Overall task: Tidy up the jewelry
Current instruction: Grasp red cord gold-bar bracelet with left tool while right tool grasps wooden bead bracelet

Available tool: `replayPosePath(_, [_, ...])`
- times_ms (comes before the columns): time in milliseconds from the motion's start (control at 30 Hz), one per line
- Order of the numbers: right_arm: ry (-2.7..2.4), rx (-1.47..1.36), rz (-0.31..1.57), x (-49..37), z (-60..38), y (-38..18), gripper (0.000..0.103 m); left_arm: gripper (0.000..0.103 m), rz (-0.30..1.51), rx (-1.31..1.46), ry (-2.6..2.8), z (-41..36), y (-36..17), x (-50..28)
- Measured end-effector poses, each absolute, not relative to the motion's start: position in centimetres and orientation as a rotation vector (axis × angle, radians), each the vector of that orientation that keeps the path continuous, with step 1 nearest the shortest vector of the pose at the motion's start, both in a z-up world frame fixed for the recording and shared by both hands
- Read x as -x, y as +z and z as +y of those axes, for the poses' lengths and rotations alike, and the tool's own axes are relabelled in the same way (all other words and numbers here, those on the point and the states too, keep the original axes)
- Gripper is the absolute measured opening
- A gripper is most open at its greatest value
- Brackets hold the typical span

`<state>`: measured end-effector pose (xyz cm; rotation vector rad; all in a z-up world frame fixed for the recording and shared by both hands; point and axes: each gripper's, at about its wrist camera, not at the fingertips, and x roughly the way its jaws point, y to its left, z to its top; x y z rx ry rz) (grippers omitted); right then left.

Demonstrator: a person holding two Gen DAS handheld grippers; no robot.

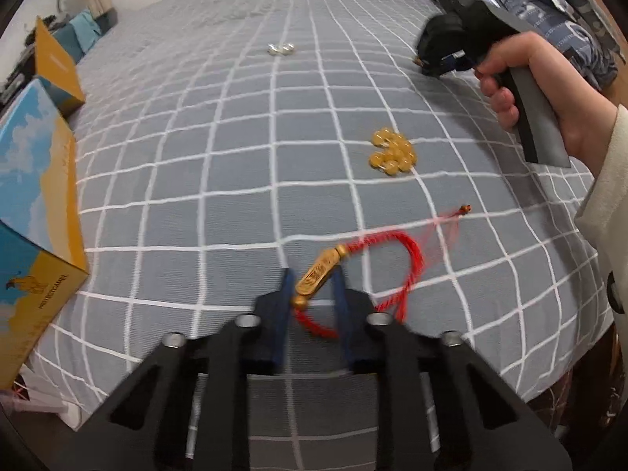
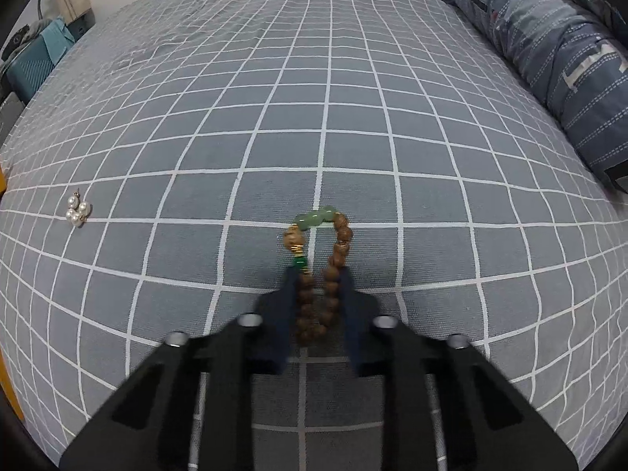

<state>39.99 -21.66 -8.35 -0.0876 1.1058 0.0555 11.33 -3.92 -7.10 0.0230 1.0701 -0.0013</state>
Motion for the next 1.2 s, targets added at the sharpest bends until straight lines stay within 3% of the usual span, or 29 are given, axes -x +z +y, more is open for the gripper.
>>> replayPosePath(633, [0.057,0.078,1.041,-38.4,-22.5,-7.0,0.007,0.008,0.991,0.021,-0.028,-3.4,-5.5,-10.6])
replayPosePath(1200, [0.042,0.064,0.969,-36.2,-22.5,-3.3,0.007,0.008,0.872,0.083,-0.019,-1.7,-0.4,-9.7])
